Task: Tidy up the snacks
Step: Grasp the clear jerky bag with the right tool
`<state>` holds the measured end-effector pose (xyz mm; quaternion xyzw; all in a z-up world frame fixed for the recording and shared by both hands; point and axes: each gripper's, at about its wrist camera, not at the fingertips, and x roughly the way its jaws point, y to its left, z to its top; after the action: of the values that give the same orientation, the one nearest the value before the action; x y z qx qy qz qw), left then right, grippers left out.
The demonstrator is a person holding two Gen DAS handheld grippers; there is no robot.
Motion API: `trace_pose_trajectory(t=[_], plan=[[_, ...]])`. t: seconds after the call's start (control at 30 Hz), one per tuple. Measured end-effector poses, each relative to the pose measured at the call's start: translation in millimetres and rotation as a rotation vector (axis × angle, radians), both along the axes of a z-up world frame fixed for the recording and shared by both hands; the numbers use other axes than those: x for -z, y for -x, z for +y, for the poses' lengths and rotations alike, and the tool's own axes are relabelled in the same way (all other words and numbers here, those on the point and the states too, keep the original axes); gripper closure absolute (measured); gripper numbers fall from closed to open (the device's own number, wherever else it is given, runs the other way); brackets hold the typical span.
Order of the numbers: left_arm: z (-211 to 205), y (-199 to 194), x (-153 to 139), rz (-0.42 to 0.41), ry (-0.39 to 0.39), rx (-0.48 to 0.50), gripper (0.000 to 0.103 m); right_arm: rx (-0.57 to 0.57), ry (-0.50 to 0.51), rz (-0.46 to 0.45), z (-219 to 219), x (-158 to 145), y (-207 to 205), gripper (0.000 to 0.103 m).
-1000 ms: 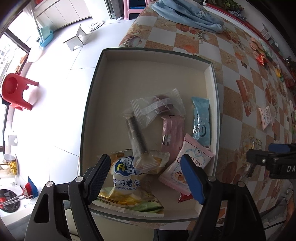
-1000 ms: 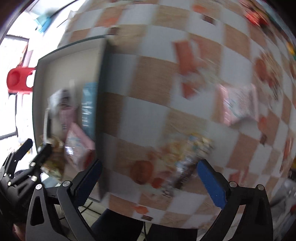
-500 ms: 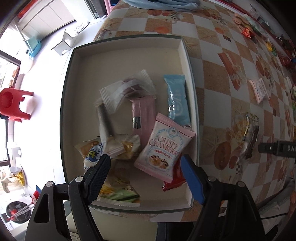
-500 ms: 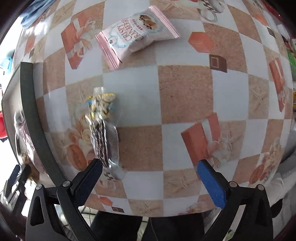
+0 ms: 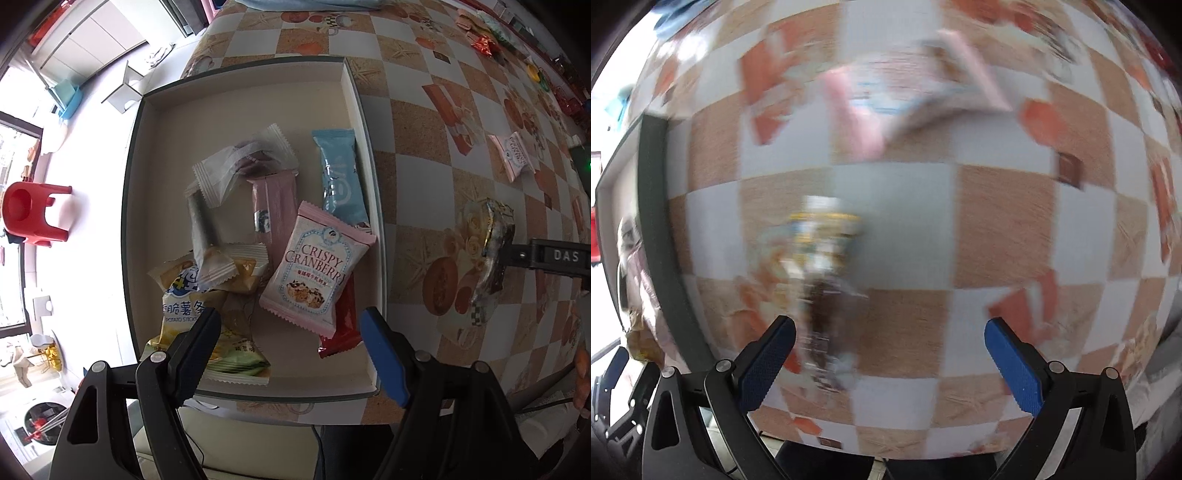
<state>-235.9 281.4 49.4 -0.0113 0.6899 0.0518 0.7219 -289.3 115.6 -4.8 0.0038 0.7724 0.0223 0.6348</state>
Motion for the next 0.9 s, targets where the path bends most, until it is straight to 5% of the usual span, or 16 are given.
trace_pose_trajectory(t=[0.2,0.5,0.7,0.9], plan=[[-21.9,-12.8,-3.9,-0.013,0.01,0.048,0.022,0.167,0.093,-0.005,-70.7,-3.5,1.5,0.0],[-48.6,-18.8,-5.5,-0.004,0.012,0.101,0.022,0.211,0.021,0.013,-94.6,-6.4,-1.0,0.0],[-61.1,-20.5,-12.8,0.013,0.025,0.094,0.022,-0.014,0.118,-0.013,-60.6,2.8,-9.6,0.0],[-75.7,-24.1,-15.0,0.032,0.065,0.079,0.022,-0.152,0.111,-0.057,-33.1,-1.7,-6.9,0.004]])
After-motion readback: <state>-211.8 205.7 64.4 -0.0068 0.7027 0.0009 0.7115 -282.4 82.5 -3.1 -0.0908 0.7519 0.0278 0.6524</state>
